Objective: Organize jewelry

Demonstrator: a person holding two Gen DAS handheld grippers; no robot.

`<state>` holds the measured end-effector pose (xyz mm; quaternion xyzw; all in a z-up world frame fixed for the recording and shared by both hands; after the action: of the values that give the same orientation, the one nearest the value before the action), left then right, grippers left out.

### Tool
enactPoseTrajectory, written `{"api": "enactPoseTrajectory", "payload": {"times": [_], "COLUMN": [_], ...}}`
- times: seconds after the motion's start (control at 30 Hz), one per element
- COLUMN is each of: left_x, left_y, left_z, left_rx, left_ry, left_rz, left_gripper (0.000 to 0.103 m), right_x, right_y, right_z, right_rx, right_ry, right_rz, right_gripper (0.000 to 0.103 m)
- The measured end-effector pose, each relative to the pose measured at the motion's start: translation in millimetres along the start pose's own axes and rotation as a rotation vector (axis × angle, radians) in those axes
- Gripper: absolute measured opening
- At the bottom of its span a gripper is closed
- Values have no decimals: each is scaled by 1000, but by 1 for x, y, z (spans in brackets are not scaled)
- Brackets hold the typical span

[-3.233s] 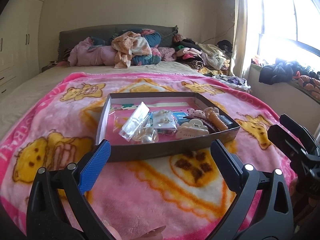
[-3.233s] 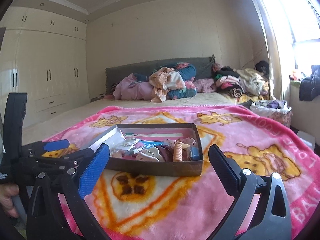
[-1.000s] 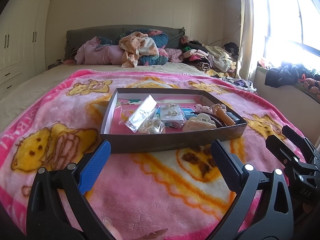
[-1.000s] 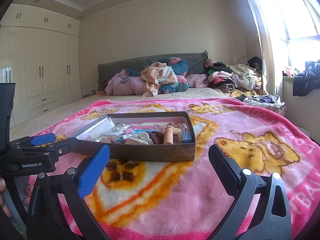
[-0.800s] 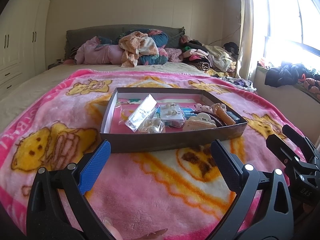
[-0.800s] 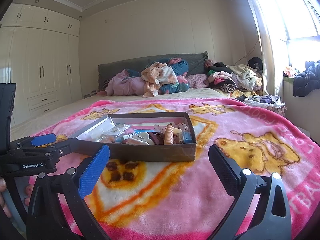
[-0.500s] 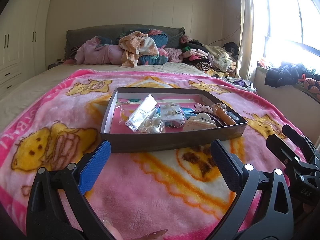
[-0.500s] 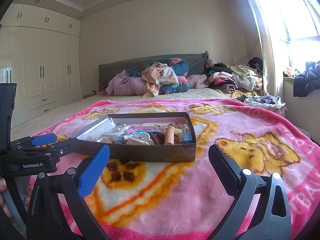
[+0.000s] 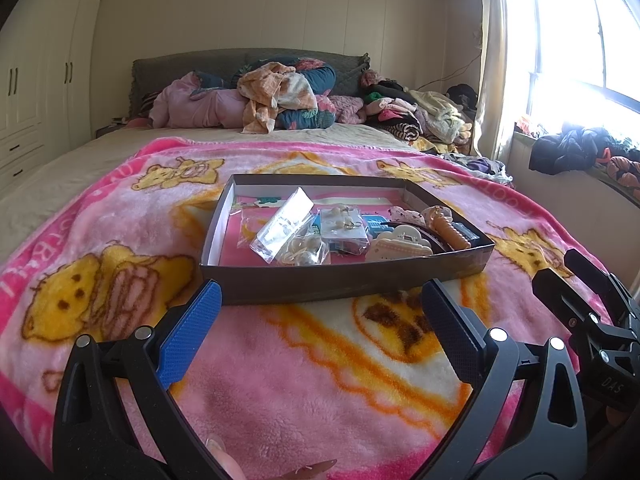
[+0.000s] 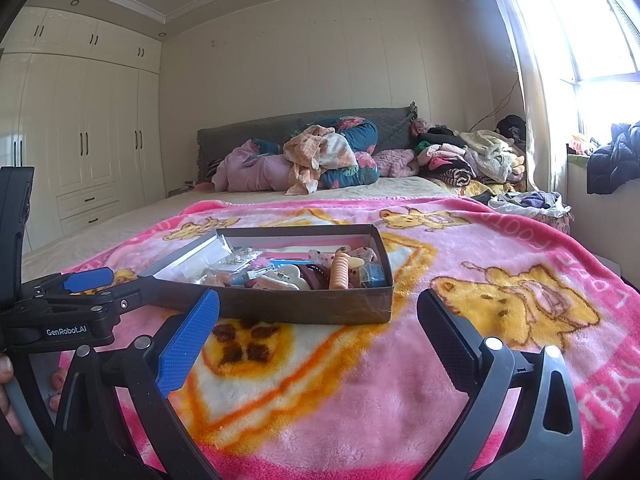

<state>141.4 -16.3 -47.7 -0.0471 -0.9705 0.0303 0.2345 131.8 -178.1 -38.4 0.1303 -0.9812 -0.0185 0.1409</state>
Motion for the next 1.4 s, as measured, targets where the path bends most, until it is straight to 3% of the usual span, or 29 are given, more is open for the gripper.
{"api": "enactPoseTrajectory", "payload": {"times": [0.73, 1.03, 1.3, 1.4], "left_x": [-2, -1, -4, -14], "left_y": [-4, 0, 12, 28], "left_z": [7, 10, 4, 0], "left_rx": [-3, -19, 21, 56], "left_ry": [3, 7, 16, 38], "left_rz": [2, -50, -45, -78], "left_gripper": [91, 91, 91, 91], "right_x": [0, -2, -7, -15], "right_y": [0, -2, -10, -24], "right_z": [1, 2, 4, 4], "right_rx": [1, -9, -40, -86], "right_ry": [5, 19, 44, 90], "right_rz": [5, 11, 21, 44], "right_gripper": [97, 97, 97, 97]}}
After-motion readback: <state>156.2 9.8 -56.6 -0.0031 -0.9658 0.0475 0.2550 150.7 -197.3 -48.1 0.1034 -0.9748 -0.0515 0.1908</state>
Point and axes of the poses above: each gripper's, at about its wrist camera, not at the fingertips, and x roughly against the way its jaws point, y to its left, z to its underside, the point moved 6 cm from there along -x, roughly the way its jaws point
